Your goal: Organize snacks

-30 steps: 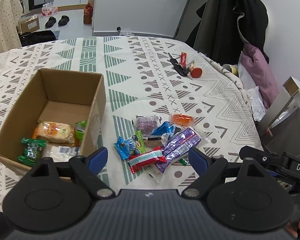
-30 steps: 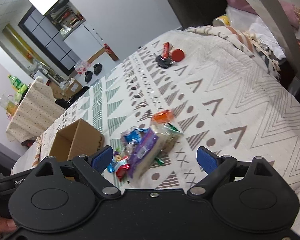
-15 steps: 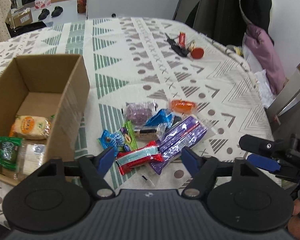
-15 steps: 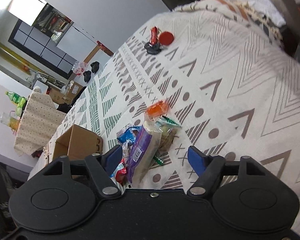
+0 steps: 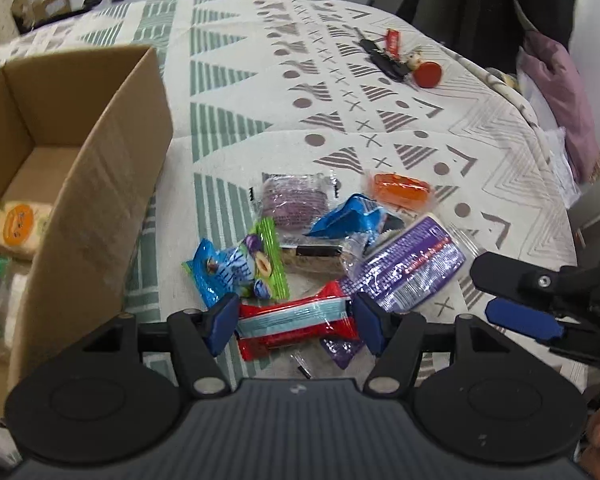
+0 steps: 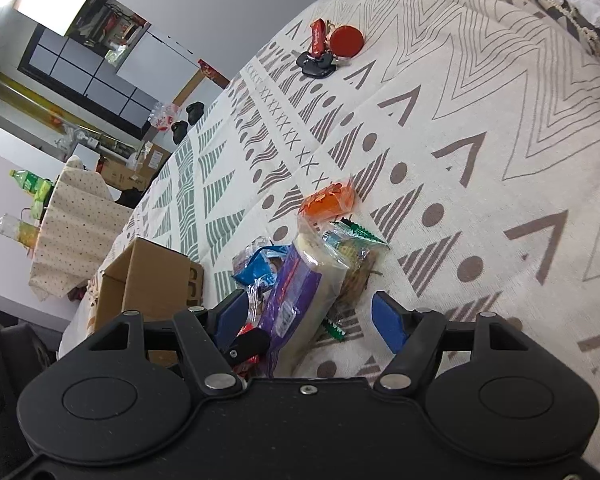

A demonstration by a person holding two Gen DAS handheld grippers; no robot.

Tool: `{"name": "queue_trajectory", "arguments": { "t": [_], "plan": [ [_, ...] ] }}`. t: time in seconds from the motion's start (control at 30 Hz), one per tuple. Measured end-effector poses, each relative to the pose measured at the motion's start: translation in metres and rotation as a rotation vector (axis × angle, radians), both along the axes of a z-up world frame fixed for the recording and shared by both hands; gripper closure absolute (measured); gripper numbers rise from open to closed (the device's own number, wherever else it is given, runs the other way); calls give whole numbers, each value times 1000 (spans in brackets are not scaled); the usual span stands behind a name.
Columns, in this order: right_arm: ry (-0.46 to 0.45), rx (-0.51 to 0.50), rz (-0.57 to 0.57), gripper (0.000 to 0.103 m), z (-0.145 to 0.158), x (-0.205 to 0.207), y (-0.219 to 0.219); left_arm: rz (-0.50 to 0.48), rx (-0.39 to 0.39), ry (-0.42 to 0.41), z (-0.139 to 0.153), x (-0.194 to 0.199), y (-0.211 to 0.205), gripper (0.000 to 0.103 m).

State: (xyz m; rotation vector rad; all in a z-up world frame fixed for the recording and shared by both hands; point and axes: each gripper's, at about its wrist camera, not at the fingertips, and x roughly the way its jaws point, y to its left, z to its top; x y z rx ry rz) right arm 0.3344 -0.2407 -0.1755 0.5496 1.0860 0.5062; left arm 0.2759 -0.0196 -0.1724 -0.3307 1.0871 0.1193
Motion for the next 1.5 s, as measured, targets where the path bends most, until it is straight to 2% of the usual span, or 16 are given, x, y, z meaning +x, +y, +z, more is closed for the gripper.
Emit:
{"name": "queue_trajectory", "arguments": {
  "t": [0.17,0.27,0.4,0.47,0.6,0.7,0.73,0.93,0.97,1.07,1.33,1.5],
  "plan": [
    [4,-6,5,35,-7,7,8,19,-29,10,-3,-2,3,40],
    [15,-16,5,46,-13,9,10,31,-58,21,-6,-3,4,39],
    [21,-33,-6,68,-17,7,7,57,-101,22,-10,-5,9,41],
    [22,-16,-10,75,-17,6,3,52,-103,21,-8,-5,8,52],
    [-7,9,-3,84,-8,1,0,48,-95,15,2,-6,7,63],
    [-44,18,13,86,2,-5,2,47,-87,4,12,-10,7,67],
    [-57,20,19,87,5,-7,2,48,-88,1,15,-11,7,79],
    [-109,27,27,89,21,-20,1,56,-77,-20,33,-22,11,88],
    [-118,29,27,89,23,-22,0,56,-73,-24,36,-25,11,96],
    [-140,25,30,90,31,-30,0,52,-71,-32,46,-30,11,101],
    [-180,5,47,92,43,-47,-1,52,-49,-78,65,-41,9,103],
    [-154,-17,26,92,42,-52,-5,52,-17,-35,53,-42,11,100]
  ]
}}
